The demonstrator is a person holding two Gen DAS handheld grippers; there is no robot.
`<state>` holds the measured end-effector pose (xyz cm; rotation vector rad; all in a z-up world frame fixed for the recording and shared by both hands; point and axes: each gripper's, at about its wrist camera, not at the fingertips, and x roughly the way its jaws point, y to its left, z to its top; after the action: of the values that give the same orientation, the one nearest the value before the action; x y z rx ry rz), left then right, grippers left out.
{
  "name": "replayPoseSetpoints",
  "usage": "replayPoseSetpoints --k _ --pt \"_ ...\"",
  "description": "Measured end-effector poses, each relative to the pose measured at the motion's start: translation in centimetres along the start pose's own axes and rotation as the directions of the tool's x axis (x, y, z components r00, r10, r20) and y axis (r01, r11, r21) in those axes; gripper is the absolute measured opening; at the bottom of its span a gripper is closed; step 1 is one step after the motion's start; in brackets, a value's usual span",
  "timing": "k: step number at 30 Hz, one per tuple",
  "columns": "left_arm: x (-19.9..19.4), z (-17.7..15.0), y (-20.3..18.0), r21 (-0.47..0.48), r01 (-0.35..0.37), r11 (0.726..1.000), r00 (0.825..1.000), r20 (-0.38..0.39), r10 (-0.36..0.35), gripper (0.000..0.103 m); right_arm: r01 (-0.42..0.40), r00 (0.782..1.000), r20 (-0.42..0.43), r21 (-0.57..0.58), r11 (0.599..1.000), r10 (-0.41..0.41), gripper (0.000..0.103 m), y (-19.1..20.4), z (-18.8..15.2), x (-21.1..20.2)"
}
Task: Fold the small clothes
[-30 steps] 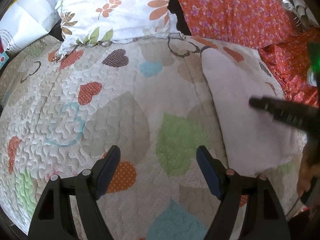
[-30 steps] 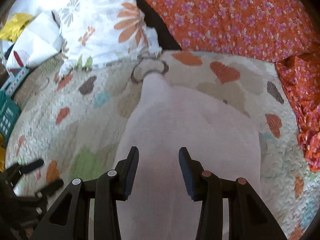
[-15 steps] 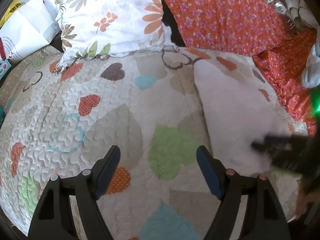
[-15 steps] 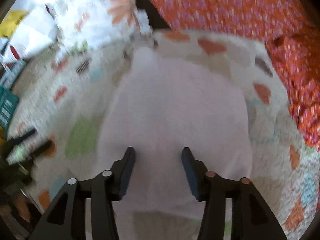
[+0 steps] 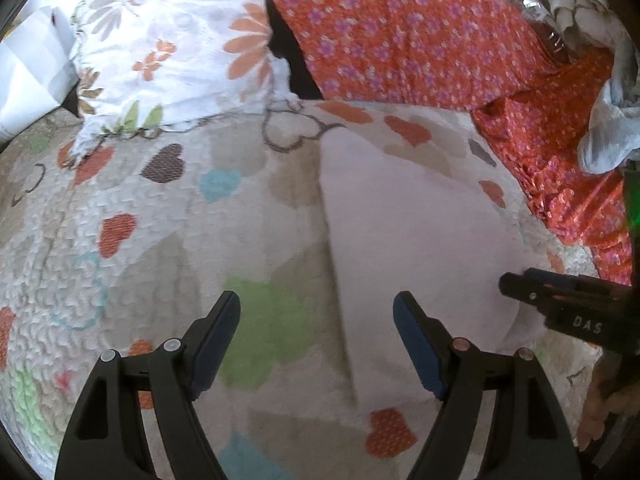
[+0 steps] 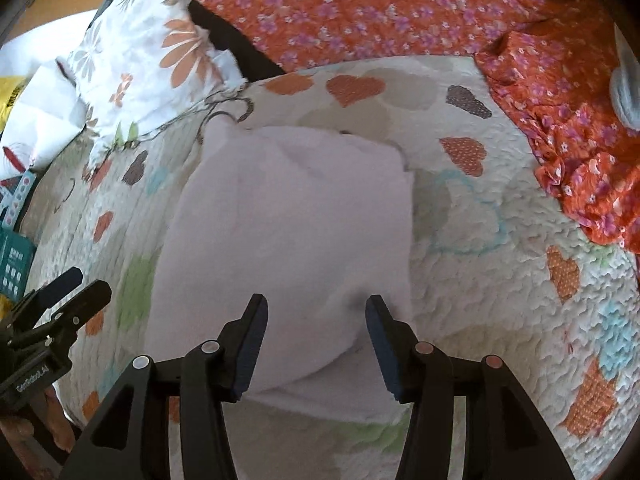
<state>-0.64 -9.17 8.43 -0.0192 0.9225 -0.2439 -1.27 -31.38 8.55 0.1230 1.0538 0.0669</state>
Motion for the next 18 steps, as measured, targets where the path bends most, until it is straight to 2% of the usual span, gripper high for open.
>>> replayPoseSetpoints --k 6,8,11,15,18 --pt "4.2 -0.7 -1.8 0.05 -0.01 0.999 0.994 -0.104 0.015 0.079 0.005 0.999 -0.045 0.003 1.0 -0.005 0.055 -1.0 -0.2 2.5" --pt "5.3 -1.1 -2.0 0.058 -0.014 0.998 0.991 -0.132 0.021 0.083 0.003 0.998 -0.06 0.002 1.0 -0.003 0.056 -1.4 -0.2 3.3" --pt "5.6 -1.4 -2.2 0.064 -0.035 0.997 0.992 -0.121 0.042 0.089 0.005 0.998 -0.068 0.002 1.0 -0.005 0.059 -1.6 -0.3 4.0" --pt "5.1 -1.0 -1.7 0.034 -0.016 0.999 0.993 -0.116 0.02 0.089 -0.001 0.998 -0.067 0.005 1.0 0.002 0.06 -1.7 0.1 3.8" --pt "3.9 -0.5 -1.3 0.02 -0.011 1.0 0.998 -0.069 0.012 0.089 -0.034 0.999 -0.001 0.034 0.999 0.034 0.06 -2.4 0.7 2.1"
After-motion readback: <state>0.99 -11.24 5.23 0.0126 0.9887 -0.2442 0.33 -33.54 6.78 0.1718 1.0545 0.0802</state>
